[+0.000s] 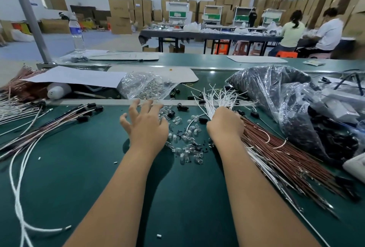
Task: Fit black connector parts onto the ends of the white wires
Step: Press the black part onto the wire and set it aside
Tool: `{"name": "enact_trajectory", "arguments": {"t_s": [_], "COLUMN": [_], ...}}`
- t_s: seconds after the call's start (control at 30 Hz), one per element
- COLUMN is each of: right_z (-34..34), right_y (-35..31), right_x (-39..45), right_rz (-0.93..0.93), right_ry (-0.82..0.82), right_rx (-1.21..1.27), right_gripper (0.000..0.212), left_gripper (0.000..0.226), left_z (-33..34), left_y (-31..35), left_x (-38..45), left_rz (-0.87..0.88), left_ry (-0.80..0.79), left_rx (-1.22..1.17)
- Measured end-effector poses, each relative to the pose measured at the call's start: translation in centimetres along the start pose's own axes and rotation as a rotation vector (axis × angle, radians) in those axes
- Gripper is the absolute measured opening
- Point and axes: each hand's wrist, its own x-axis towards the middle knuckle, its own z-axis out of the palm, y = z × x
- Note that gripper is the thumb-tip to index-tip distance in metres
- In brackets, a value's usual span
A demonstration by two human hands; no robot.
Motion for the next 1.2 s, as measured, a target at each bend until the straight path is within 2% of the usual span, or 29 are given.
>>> {"name": "enact_trajectory", "arguments": {"t_s": [0.1, 0.27, 0.37, 0.43, 0.57, 0.67, 0.8, 0.9, 1.0, 1.1, 1.17, 1.2], "right_z": [-0.2, -0.3, -0.7, -1.1, -1.2, -1.0, -1.1, -1.2, -1.3, -1.1, -0.9, -0.9], "right_y": [-0.4, -0.8, -0.5, -0.5, -1.1, -1.5, -1.6, -1.3, -0.7, 0.1, 0.3, 0.2], "right_x": [0.1, -0.6, -0.4, -0.3, -1.2, -2.4, -2.8, -2.5, -2.1, -1.8, -1.8, -1.9], "right_rz": [0.018, -0.028, 0.0, -0.033, -0.288, -0.537, -0.674, -0.615, -0.382, -0.188, -0.162, -0.206], "right_ry": [0.002, 0.009, 0.032, 0.125, 0.405, 0.402, 0.456, 0.519, 0.593, 0.569, 0.54, 0.533], "right_rx": [0.004, -0.02, 0.098, 0.181, 0.301, 0.41, 0.449, 0.408, 0.366, 0.316, 0.236, 0.205], "right_gripper": [0.017, 0.026, 0.013, 0.011, 0.023, 0.024, 0.02, 0.021, 0.02, 0.02, 0.03, 0.037], "left_gripper": [0.036, 0.029, 0.036, 0.046, 0.062, 0.065, 0.033, 0.022, 0.016, 0.014, 0.013, 0.011], "left_z": [0.0, 0.7, 0.8, 0.5, -0.4, -1.0, -1.2, -1.3, -1.8, -2.1, -2.2, -2.1], "left_y": [0.8, 1.4, 1.5, 1.7, 2.0, 1.8, 1.0, 0.0, -1.1, -2.0, -2.3, -2.3], "left_x": [-0.5, -1.3, -1.1, -1.0, -1.2, -0.9, -0.5, 0.0, 0.0, 0.1, 0.2, 0.2], "left_rz": [0.069, 0.158, 0.159, 0.133, 0.135, 0.208, 0.191, 0.234, 0.223, 0.196, 0.157, 0.138], "left_ry": [-0.017, -0.14, -0.136, -0.088, 0.047, 0.153, 0.195, 0.16, 0.086, 0.114, 0.074, 0.04], "left_rx": [-0.01, -0.003, -0.031, -0.104, -0.242, -0.227, -0.135, -0.156, -0.278, -0.364, -0.475, -0.521]}}
